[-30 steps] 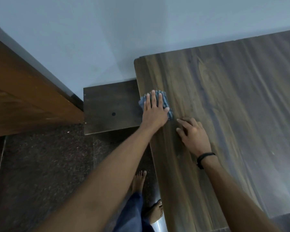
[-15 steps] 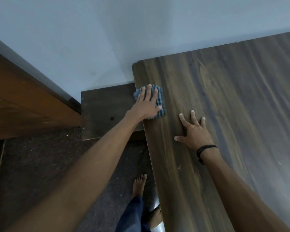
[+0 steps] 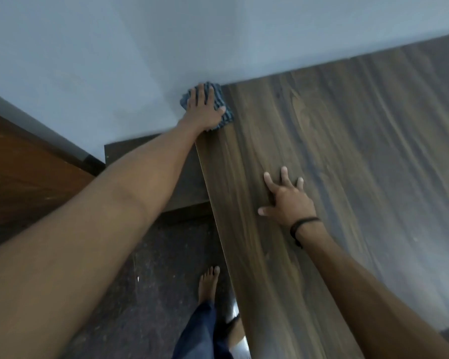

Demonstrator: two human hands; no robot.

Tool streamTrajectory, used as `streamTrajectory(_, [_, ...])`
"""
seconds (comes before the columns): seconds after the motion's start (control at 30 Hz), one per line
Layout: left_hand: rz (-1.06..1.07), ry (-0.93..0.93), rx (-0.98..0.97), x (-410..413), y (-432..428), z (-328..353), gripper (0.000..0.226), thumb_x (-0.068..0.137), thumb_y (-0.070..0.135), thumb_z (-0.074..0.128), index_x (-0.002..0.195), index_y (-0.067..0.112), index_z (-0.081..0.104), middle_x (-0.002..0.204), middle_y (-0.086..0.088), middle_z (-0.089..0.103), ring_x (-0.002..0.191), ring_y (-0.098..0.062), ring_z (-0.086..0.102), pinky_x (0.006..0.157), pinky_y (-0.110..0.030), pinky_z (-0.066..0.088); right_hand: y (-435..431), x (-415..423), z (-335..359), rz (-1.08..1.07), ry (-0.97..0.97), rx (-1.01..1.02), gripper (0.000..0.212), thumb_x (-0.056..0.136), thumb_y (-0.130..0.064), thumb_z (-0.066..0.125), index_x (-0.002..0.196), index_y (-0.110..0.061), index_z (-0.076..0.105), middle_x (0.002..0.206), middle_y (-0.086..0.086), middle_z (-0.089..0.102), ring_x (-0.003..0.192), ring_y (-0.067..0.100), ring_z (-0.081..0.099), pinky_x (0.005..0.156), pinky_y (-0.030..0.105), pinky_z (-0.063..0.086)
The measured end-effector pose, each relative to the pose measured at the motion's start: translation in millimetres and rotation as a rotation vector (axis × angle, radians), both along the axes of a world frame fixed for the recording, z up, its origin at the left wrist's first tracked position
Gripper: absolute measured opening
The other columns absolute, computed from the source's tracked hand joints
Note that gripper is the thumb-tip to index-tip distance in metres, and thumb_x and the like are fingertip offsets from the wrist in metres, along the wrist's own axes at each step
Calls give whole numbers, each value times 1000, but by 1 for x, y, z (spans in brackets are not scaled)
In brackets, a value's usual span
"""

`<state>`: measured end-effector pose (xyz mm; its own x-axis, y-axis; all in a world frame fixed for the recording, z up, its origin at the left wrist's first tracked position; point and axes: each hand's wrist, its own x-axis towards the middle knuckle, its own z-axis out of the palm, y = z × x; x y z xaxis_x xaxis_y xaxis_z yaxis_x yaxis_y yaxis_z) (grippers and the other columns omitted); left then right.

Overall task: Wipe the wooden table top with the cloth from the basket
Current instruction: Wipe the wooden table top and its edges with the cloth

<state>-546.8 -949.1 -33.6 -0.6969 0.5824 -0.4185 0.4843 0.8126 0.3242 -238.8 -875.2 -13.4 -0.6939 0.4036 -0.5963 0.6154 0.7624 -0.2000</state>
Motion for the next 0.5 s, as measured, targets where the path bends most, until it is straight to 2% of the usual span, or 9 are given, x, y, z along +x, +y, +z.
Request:
streamTrajectory(0.2, [-64,8,-18,55,-27,-9,76,105,54,24,159,14,-11,163,-14,-24,150,-35,-22,122,-49,-9,2,4,2,28,1,-6,105,84,-47,76,160,-39,5,168,4,-13,150,50,-3,118,59,24])
streamTrajectory(0.37, [-124,-7,-40,139,-58,-5,75,105,54,20,158,13,-14,162,-15,-27,149,-35,-25,121,-48,-10,-2,7,4,68,-39,-9,105,87,-44,75,161,-36,1,167,7,-17,149,52,-8,120,59,16])
streamTrajectory(0.5, [-144,-12,-48,215,-87,-3,74,106,54,18,158,14,-15,161,-15,-28,148,-33,-27,121,-48,-12,-9,25,4,101,-42,16,99,91,-45,70,161,-35,1,168,8,-15,151,49,-6,122,54,14])
